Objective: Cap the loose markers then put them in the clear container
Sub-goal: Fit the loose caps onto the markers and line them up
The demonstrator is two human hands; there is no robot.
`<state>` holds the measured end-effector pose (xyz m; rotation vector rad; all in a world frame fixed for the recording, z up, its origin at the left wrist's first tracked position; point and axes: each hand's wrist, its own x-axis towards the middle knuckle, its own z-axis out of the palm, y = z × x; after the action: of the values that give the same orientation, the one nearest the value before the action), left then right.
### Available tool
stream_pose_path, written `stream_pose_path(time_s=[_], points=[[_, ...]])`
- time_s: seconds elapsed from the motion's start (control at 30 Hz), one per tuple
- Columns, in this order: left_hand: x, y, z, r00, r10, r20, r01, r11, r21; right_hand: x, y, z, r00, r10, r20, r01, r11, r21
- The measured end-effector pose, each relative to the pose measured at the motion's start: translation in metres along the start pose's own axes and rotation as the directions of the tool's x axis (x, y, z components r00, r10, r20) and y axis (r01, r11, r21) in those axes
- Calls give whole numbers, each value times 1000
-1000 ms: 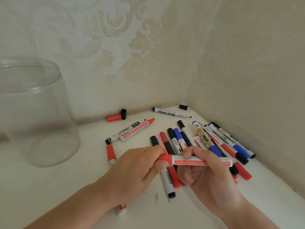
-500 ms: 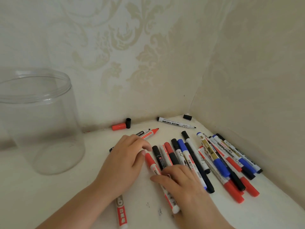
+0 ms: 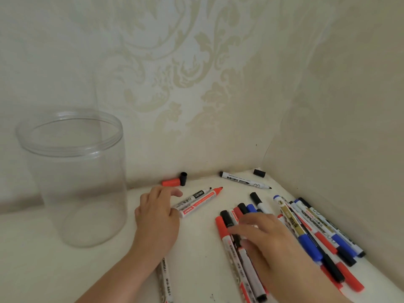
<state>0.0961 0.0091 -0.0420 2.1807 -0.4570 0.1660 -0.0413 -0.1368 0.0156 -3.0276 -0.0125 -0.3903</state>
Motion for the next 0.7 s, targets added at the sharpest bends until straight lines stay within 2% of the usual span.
stream_pose_path(time_s=[0.1, 0.17, 0.23, 0.3, 0.37, 0.47, 0.53, 0.57, 0.6, 0.63, 0.67, 0.7], points=[[0, -2, 1, 1000, 22, -10, -23, 999, -31, 28, -10, 4, 998, -61, 15, 61, 998, -1], [1, -3, 1, 1000, 22, -8, -22, 999, -35, 52, -18, 16, 995, -72, 66, 81, 987, -141], [1, -4, 1, 1000, 23, -2, -23, 1000, -6, 72, -28, 24, 990, -143, 12, 141, 948, -287], [1, -3, 2, 999, 35, 7, -35, 999, 38, 87, -35, 30, 985, -168, 42, 172, 911, -376], [0, -2, 2, 999, 37, 10, -38, 998, 56, 92, -36, 38, 979, -154, 137, 196, 898, -393], [0, -2, 3, 999, 33, -6, -33, 999, 34, 88, -36, 40, 960, -222, 170, 271, 888, -372], [1, -3, 4, 999, 31, -14, -31, 1000, 3, 84, -29, 39, 946, -307, 103, 322, 864, -388], [1, -3, 3, 999, 35, -22, -35, 999, -17, 80, -26, 35, 953, -302, 38, 294, 884, -364], [1, -4, 3, 999, 41, -29, -42, 998, -42, 73, -23, 28, 963, -265, -45, 245, 934, -259], [1, -4, 3, 998, 47, -36, -49, 996, -68, 64, -20, 20, 974, -162, -156, 150, 985, -84], [1, -4, 2, 998, 54, -39, -57, 994, -93, 54, -17, 11, 963, -26, -267, 58, 992, 109], [1, -4, 2, 997, 65, -43, -69, 992, -109, 43, -11, 5, 941, 130, -312, -20, 942, 334]])
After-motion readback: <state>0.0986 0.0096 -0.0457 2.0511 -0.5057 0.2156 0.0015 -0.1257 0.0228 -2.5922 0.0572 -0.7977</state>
